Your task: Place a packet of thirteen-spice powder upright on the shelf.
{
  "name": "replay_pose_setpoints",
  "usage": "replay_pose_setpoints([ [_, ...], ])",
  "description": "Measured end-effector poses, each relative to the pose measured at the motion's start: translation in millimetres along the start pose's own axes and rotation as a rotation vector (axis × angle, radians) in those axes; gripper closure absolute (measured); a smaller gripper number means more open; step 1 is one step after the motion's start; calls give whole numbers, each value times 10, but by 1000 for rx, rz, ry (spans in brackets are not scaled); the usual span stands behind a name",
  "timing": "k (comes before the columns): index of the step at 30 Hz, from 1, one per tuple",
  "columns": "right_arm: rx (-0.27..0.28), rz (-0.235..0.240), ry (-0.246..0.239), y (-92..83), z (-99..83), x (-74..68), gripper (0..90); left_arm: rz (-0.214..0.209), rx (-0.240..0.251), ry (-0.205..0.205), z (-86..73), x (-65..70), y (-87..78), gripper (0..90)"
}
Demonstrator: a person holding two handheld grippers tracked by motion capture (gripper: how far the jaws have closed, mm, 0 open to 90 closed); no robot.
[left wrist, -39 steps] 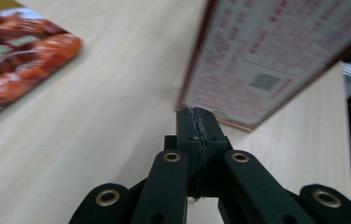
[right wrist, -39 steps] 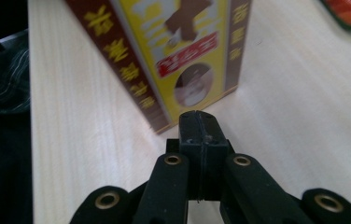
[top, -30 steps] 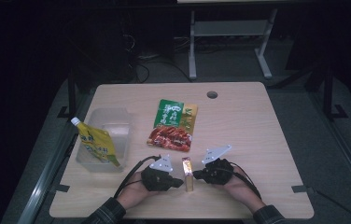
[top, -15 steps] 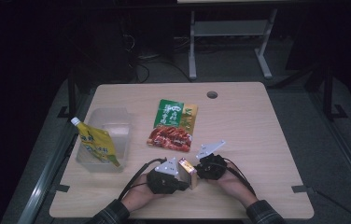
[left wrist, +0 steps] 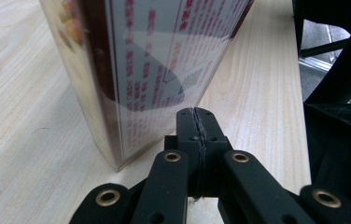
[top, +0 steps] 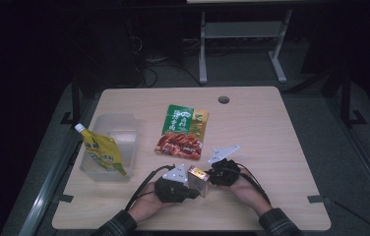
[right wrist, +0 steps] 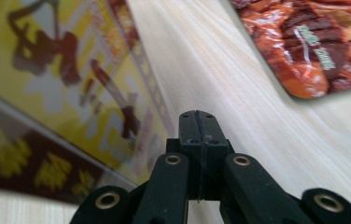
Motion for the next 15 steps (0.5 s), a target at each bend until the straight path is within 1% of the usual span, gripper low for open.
replay_pose_setpoints([
  [3,6,-17,12,-73,-8,34,898,0,-4,-1,-1,-7,-40,897],
  [4,10,-31,15,-110,-14,51,897,-1,-5,2,-6,-13,-57,897],
  [5,11,-39,30,-146,-20,53,881,-2,0,-8,-8,-10,-72,897],
  [7,15,-56,34,-210,-41,67,822,-2,-24,-4,-24,-25,-126,876],
  [9,16,-79,50,-306,-84,67,747,7,-30,-7,-37,-44,-188,835],
  [10,11,-93,47,-356,-109,65,720,11,-37,-10,-45,-54,-226,811],
  [11,21,-99,52,-398,-130,51,697,21,-39,-11,-51,-63,-269,793],
  [12,18,-102,63,-440,-144,24,666,24,-38,-17,-60,-71,-311,777],
  [13,17,-110,52,-476,-156,12,649,28,-41,-22,-72,-74,-345,758],
  [15,18,-110,47,-539,-177,-41,595,42,-49,-37,-127,-72,-430,710],
])
Point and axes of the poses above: each handheld gripper's, and its own axes: y roughly forward along the jaws, z roughly out of its top, x roughly to its right, the point moved 5 cm from there along y, roughly forward along the jaws, and after that the axes turned 9 degrees about x, right-handed, at the moved point
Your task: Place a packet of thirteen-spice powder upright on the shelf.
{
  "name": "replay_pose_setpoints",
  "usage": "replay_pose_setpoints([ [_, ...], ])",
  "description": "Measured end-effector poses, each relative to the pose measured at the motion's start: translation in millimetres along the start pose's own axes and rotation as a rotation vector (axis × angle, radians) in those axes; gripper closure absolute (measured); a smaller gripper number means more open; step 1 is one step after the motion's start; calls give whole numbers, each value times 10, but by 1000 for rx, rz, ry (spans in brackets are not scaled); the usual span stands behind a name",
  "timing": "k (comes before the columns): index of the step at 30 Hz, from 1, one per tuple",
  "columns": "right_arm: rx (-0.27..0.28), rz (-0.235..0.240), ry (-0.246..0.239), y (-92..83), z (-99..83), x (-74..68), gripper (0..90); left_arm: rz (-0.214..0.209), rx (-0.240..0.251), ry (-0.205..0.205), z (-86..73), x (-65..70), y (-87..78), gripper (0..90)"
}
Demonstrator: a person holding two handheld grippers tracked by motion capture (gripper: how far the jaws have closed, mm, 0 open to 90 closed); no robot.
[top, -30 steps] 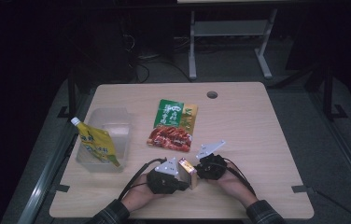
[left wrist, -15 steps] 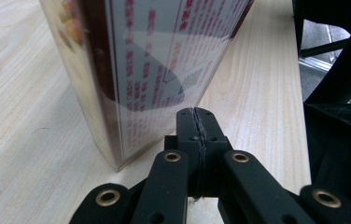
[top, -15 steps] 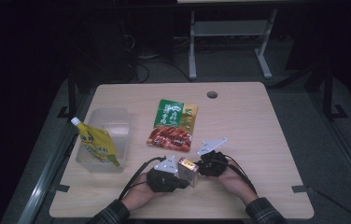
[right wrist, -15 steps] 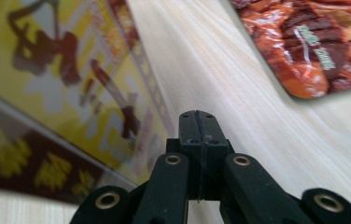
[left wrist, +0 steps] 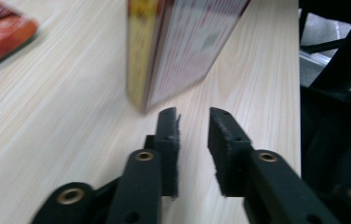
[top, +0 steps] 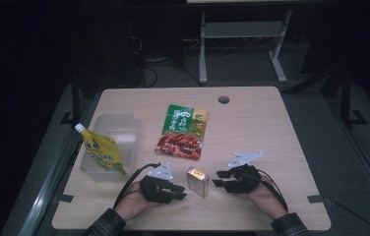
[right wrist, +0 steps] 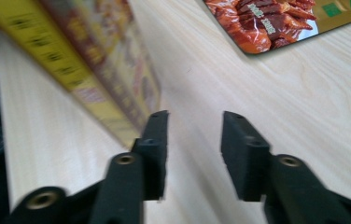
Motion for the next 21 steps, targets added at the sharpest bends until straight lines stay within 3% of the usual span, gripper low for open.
replay_pose_setpoints([
  [5,19,12,32,-147,-18,-149,506,34,-20,-24,-127,-4,-157,556],
  [10,50,18,37,-232,17,-301,432,60,-16,-46,-214,3,-279,496],
  [16,70,33,25,-141,141,-405,403,76,-11,-49,-224,-32,-294,478],
  [21,71,46,4,-32,225,-456,408,64,-22,-41,-240,-29,-268,475],
])
Point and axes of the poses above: each handheld gripper's, and its own axes: y roughly forward along the jaws, z roughly out of its top, x roughly to its right, the point moved 5 cm from there along y, roughly forward along the jaws, and after that the axes turned 9 degrees about x, right-handed, at the moved point
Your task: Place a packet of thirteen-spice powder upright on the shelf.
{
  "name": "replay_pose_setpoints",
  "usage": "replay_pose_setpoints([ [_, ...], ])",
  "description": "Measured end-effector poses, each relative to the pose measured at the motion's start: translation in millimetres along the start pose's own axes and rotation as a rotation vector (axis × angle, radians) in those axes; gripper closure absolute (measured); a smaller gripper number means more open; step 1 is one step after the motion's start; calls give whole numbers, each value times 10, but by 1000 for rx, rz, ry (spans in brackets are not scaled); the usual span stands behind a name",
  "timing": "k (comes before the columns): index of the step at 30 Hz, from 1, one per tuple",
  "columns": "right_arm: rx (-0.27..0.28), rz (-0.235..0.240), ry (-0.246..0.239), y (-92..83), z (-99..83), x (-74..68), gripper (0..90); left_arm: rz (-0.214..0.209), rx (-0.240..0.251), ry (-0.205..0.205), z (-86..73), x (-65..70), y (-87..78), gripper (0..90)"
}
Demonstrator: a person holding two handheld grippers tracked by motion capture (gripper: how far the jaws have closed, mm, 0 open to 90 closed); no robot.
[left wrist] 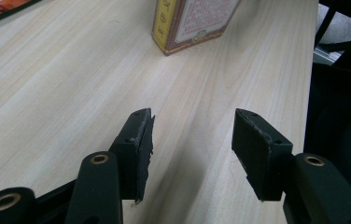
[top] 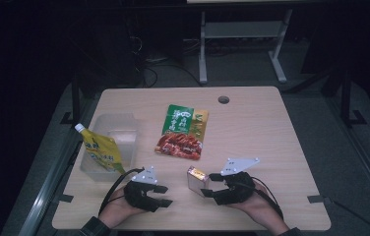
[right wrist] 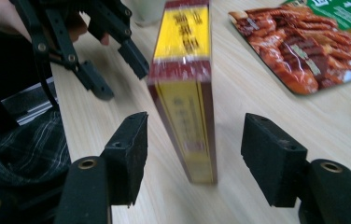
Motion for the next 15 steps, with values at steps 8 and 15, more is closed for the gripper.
replay_pose_setpoints([
  [8,-11,-3,-36,215,70,-25,484,-12,8,-5,7,18,25,474],
  [15,-33,-2,-50,311,80,-28,566,-15,10,-3,9,16,28,477],
])
Point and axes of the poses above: each handheld gripper's, and its own axes: y roughly forward along the jaws, z roughly out of its top, x roughly to its right, the point moved 5 cm from there along y, roughly forward along the jaws, and after that the axes turned 9 degrees about x, right-handed, at the moved point
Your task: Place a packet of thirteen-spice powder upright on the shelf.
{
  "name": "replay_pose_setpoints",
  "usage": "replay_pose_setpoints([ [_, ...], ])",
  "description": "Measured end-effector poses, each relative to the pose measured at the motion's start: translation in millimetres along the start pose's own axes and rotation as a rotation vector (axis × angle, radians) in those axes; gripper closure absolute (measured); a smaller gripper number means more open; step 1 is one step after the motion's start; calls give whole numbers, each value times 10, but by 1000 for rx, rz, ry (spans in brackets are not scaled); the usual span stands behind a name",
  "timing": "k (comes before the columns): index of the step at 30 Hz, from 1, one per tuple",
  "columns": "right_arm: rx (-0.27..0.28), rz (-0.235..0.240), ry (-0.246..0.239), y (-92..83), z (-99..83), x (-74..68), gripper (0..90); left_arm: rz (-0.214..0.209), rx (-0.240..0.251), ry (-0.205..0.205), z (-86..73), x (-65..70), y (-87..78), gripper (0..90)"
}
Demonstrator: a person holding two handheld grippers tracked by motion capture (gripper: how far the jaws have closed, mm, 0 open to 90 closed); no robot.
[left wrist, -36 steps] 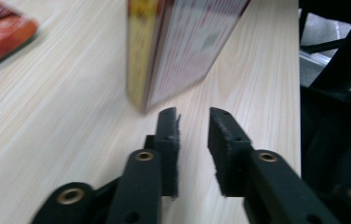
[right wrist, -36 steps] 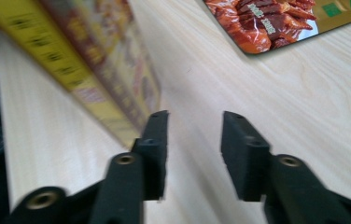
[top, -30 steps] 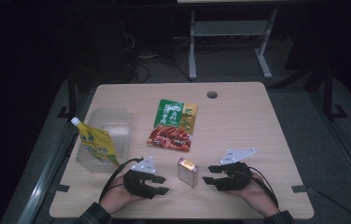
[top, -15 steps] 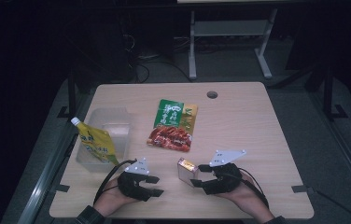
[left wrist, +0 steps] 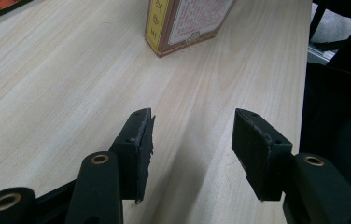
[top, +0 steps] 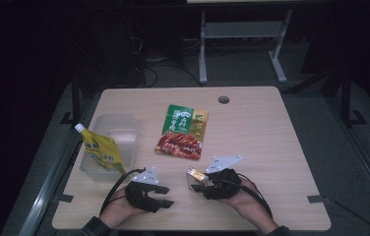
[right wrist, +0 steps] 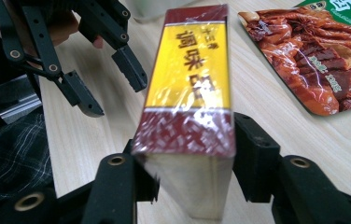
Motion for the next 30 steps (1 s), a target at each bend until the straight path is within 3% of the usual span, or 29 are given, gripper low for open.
replay_pose_setpoints([
  [6,10,-31,-31,-7,22,16,659,-4,2,-1,2,4,-1,482],
  [14,5,-23,-46,-9,45,35,667,-4,11,5,16,10,8,448],
  [30,16,-1,-82,106,361,262,668,-12,20,-10,13,47,43,337],
])
Point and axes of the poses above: each handheld gripper's, and its own axes: y roughly forward along the jaws, z roughly out of its top, x roughly to its right, the point moved 5 cm from there along y, roughly forward along the jaws, and after that the axes turned 9 degrees about x, right-handed, at the moved point
